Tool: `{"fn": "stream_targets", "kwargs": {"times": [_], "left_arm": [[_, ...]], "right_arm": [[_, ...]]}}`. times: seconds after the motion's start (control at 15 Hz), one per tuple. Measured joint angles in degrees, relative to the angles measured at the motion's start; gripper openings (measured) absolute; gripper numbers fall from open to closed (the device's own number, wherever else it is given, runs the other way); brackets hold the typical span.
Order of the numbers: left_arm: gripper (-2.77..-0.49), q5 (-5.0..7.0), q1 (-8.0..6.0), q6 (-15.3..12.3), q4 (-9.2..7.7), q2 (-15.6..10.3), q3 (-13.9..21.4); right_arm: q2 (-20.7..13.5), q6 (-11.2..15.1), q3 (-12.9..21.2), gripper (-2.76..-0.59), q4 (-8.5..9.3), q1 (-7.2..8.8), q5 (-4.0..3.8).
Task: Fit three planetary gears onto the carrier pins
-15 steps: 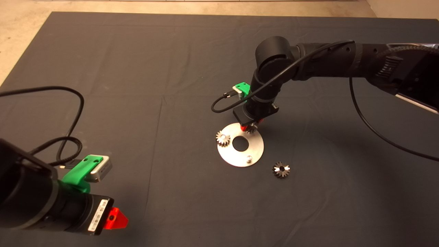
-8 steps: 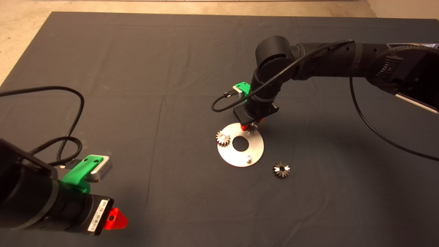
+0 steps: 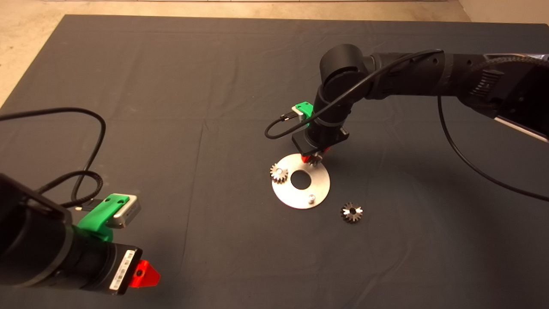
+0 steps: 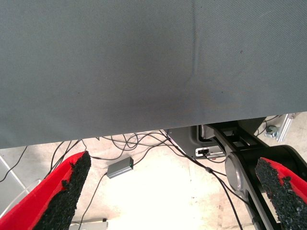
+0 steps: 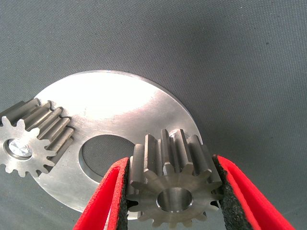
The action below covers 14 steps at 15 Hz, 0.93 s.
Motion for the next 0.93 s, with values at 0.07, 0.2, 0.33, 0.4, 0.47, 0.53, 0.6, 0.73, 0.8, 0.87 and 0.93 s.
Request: {"fn": "stream_targets", "kwargs": {"times": [0.07, 0.2, 0.33, 0.4, 0.47, 0.53, 0.6, 0.73, 0.8, 0.87, 0.93], "left_arm": [[-0.78, 0.0, 0.0, 0.0, 0.0, 0.0, 0.0], [-0.78, 0.02, 0.0, 0.0, 0.0, 0.0, 0.0], [-0.78, 0.0, 0.0, 0.02, 0.0, 0.0, 0.0], [-0.78, 0.0, 0.0, 0.0, 0.0, 0.01, 0.0], [-0.78, 0.0, 0.0, 0.02, 0.0, 0.01, 0.0], [-0.78, 0.0, 0.0, 0.02, 0.0, 0.17, 0.0], [-0.78, 0.02, 0.0, 0.05, 0.02, 0.3, 0.0], [-0.78, 0.0, 0.0, 0.05, 0.01, 0.32, 0.0], [-0.78, 0.02, 0.0, 0.11, 0.0, 0.32, 0.0], [-0.78, 0.0, 0.0, 0.16, 0.01, 0.32, 0.0], [-0.78, 0.01, 0.0, 0.17, 0.01, 0.32, 0.0]], "right_arm": [[0.0, 0.0, 0.0, -2.29, 0.0, 0.0, 0.0], [0.0, -0.01, -0.02, -2.29, 0.0, 0.0, 0.0], [0.13, -0.09, -0.17, -2.29, 0.0, 0.0, 0.02], [0.13, -0.11, -0.22, -2.29, 0.0, 0.01, 0.02], [0.13, -0.11, -0.3, -2.29, 0.0, 0.02, 0.02], [0.13, -0.11, -0.37, -2.29, 0.0, 0.02, -0.02], [0.13, -0.12, -0.37, -2.29, 0.0, 0.02, 0.0], [0.13, -0.12, -0.37, -2.29, 0.0, 0.02, 0.0], [0.11, -0.12, -0.37, -2.29, 0.0, 0.02, 0.0], [0.11, -0.12, -0.37, -2.28, 0.0, 0.02, 0.0], [0.09, -0.13, -0.37, -2.28, 0.0, 0.02, 0.0]]}}
